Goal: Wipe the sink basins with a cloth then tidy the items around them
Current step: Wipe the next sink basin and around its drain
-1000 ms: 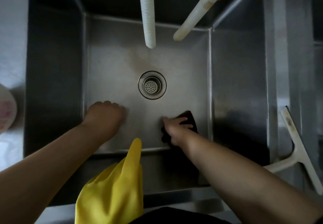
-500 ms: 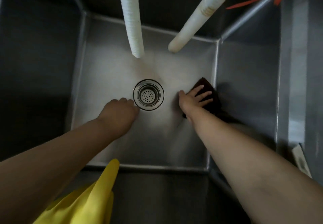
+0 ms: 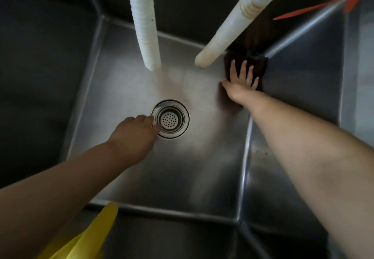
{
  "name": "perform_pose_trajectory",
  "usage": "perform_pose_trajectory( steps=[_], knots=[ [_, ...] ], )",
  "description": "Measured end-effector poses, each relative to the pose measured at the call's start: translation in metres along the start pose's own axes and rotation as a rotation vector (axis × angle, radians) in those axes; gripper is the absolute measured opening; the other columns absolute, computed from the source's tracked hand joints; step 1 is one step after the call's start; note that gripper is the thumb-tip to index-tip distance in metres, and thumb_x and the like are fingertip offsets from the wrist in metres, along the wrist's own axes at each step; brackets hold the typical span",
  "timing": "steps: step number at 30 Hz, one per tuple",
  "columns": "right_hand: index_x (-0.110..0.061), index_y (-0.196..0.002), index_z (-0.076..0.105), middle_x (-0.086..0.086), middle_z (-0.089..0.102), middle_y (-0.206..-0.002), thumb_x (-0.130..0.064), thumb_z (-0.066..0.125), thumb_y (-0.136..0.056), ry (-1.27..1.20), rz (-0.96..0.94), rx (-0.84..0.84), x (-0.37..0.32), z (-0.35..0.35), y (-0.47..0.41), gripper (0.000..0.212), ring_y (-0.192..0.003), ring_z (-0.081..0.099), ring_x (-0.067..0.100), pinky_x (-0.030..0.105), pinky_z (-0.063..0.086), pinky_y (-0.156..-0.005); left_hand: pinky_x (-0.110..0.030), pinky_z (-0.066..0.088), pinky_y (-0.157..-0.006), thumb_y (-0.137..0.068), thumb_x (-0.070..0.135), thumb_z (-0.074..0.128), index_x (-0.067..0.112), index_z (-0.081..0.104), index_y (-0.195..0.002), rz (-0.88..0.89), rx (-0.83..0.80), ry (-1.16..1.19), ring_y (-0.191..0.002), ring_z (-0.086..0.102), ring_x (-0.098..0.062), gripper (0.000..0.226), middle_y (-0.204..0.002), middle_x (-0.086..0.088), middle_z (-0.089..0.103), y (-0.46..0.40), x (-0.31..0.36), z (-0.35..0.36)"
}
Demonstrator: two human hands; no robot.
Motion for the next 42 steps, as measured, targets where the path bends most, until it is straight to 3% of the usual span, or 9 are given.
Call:
perform_pose_trajectory(
  steps=[9, 13, 18, 20, 22, 24, 27, 35, 42],
  knots=[
    [-0.027, -0.149, -0.011, 0.006, -0.023, -0.155, -0.047, 0.034, -0.095, 0.140, -0.109, -0.070, -0.005, 0.075, 0.114, 0.073, -0.142, -0.022, 0.030, 0.057, -0.010, -0.110, -0.032, 0.042, -0.086, -0.087, 0.020, 0.050, 0.019, 0.044, -0.132, 0.014, -0.037, 0.031, -0.115, 0.050, -0.023, 0.045, -0.129, -0.004, 0.048, 0.023, -0.008, -0.003],
    [-0.024, -0.145, -0.020, 0.009, -0.027, -0.151, -0.058, 0.013, -0.086, 0.246, -0.200, -0.145, -0.007, 0.126, 0.188, 0.075, -0.140, -0.023, 0.035, 0.060, -0.008, -0.109, -0.032, 0.042, -0.082, -0.089, 0.020, 0.047, 0.020, 0.046, -0.129, 0.020, -0.043, 0.037, -0.112, 0.050, -0.023, 0.039, -0.125, -0.004, 0.049, 0.032, -0.015, -0.006],
    [-0.025, -0.145, 0.020, 0.014, 0.022, -0.153, -0.056, 0.032, -0.078, 0.415, -0.561, -0.215, -0.036, 0.168, 0.245, 0.075, -0.141, 0.004, 0.036, 0.059, 0.006, -0.106, -0.033, 0.041, -0.084, -0.088, 0.020, 0.049, 0.020, 0.042, -0.132, 0.022, -0.090, 0.038, -0.113, 0.049, -0.024, 0.045, -0.130, -0.005, 0.046, 0.034, -0.028, 0.009],
    [-0.028, -0.147, 0.017, 0.008, 0.016, -0.154, -0.057, 0.029, -0.080, 0.433, -0.614, -0.193, -0.048, 0.163, 0.234, 0.075, -0.141, 0.003, 0.033, 0.057, 0.003, -0.107, -0.035, 0.039, -0.092, -0.088, 0.022, 0.049, 0.020, 0.032, -0.141, 0.029, -0.108, 0.016, -0.121, 0.044, -0.027, 0.056, -0.140, -0.009, 0.038, 0.032, -0.031, 0.018],
    [-0.033, -0.146, -0.010, 0.001, -0.019, -0.151, -0.060, 0.013, -0.081, 0.402, -0.594, -0.144, -0.058, 0.151, 0.206, 0.074, -0.138, -0.029, 0.027, 0.060, -0.008, -0.109, -0.041, 0.031, -0.105, -0.091, 0.022, 0.045, 0.020, 0.016, -0.149, 0.000, -0.140, -0.015, -0.136, 0.029, -0.032, 0.065, -0.152, -0.015, 0.019, 0.028, -0.037, 0.026],
    [-0.038, -0.142, -0.020, -0.003, -0.033, -0.147, -0.060, 0.011, -0.085, 0.331, -0.462, -0.129, -0.065, 0.131, 0.170, 0.068, -0.134, -0.037, 0.025, 0.060, -0.012, -0.109, -0.047, 0.018, -0.113, -0.094, 0.021, 0.041, 0.023, 0.003, -0.151, -0.050, -0.173, -0.022, -0.143, 0.011, -0.035, 0.068, -0.157, -0.016, 0.002, 0.026, -0.046, 0.032],
    [-0.039, -0.146, -0.014, -0.002, -0.028, -0.154, -0.052, 0.027, -0.096, 0.261, -0.359, -0.108, -0.077, 0.097, 0.120, 0.066, -0.140, -0.028, 0.027, 0.058, -0.014, -0.108, -0.053, 0.011, -0.114, -0.096, 0.026, 0.040, 0.025, -0.006, -0.151, -0.103, -0.212, -0.003, -0.144, 0.001, -0.037, 0.071, -0.157, -0.015, -0.008, 0.022, -0.055, 0.039],
    [-0.036, -0.148, -0.009, -0.001, -0.020, -0.156, -0.053, 0.026, -0.096, 0.305, -0.307, -0.037, -0.087, 0.034, 0.017, 0.065, -0.142, -0.022, 0.027, 0.058, -0.010, -0.111, -0.044, 0.014, -0.117, -0.094, 0.010, 0.047, 0.024, -0.009, -0.151, -0.118, -0.282, 0.055, -0.144, -0.003, -0.041, 0.081, -0.156, -0.017, -0.014, 0.017, -0.057, 0.060],
    [-0.036, -0.147, -0.012, 0.001, -0.020, -0.156, -0.054, 0.028, -0.095, 0.304, -0.349, -0.016, -0.090, 0.031, 0.024, 0.068, -0.142, -0.022, 0.027, 0.057, -0.010, -0.110, -0.044, 0.018, -0.115, -0.095, 0.006, 0.041, 0.025, -0.007, -0.151, -0.120, -0.301, 0.090, -0.144, -0.004, -0.040, 0.077, -0.157, -0.017, -0.014, 0.016, -0.056, 0.057]
  ],
)
Point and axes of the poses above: each hand's wrist, its own y-axis away from the middle knuckle, its own z-axis out of the palm, x = y × z, the point moved 10 cm from there along -y, towards the middle knuckle
